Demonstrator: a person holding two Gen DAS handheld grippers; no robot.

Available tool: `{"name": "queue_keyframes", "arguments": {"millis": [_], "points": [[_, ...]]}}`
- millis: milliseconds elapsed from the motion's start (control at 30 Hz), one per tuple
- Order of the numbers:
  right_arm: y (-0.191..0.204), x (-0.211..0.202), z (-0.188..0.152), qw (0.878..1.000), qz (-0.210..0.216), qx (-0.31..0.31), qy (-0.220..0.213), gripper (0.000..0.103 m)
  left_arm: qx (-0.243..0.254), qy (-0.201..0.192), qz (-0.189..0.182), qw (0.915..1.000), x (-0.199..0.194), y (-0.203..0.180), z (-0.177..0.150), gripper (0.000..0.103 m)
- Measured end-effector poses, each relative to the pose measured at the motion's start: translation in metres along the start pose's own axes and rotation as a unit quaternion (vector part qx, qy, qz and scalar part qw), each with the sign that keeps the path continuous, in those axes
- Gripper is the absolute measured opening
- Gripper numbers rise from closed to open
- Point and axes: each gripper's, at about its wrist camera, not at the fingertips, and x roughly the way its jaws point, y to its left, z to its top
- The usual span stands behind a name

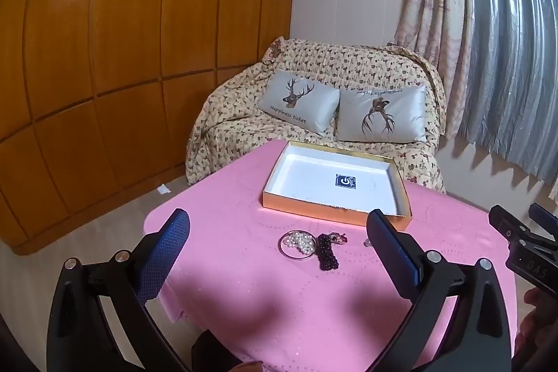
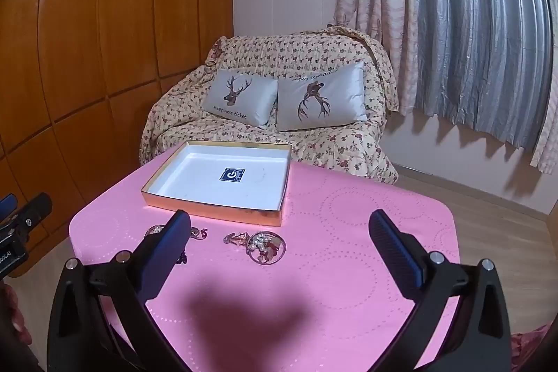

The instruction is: Organize jewelry

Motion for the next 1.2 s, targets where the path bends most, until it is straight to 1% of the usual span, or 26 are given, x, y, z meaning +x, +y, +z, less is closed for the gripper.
{"name": "queue_keyframes", "arguments": {"millis": [167, 267, 367, 467, 500, 700, 1200], "points": [[-0.003, 0.002, -0.001, 1.000, -0.001, 0.002, 0.003, 0.000, 0.004, 0.001, 0.002, 1.0000, -0.002, -0.005, -0.003, 0.098], [0.004, 0.002, 0.000, 1.000, 0.000, -0.001, -0.003, 0.000, 0.004, 0.007, 0.000, 1.0000, 0.000, -0.002, 0.002, 0.098], [0.010, -0.002, 0.003, 1.000, 0.001, 0.000, -0.003, 0.000, 0.007, 0.006, 0.000, 1.0000, 0.000, -0.008, -0.003, 0.098], [0.001, -0.001, -0.003, 1.000, 0.003, -0.004, -0.005, 0.000, 0.010, 0.005, 0.000, 0.9999, -0.001, -0.014, -0.005, 0.098], [0.002, 0.000, -0.003, 1.000, 0.003, -0.004, -0.005, 0.000, 0.009, 0.006, -0.004, 0.9999, 0.005, -0.008, -0.006, 0.098], [0.004, 0.002, -0.005, 1.000, 0.003, -0.004, -0.003, 0.000, 0.007, 0.008, -0.013, 0.9999, 0.006, -0.006, -0.009, 0.098], [0.007, 0.003, -0.004, 1.000, 0.012, -0.008, 0.003, 0.000, 0.005, 0.013, -0.014, 0.9998, 0.010, -0.003, -0.015, 0.098]]}}
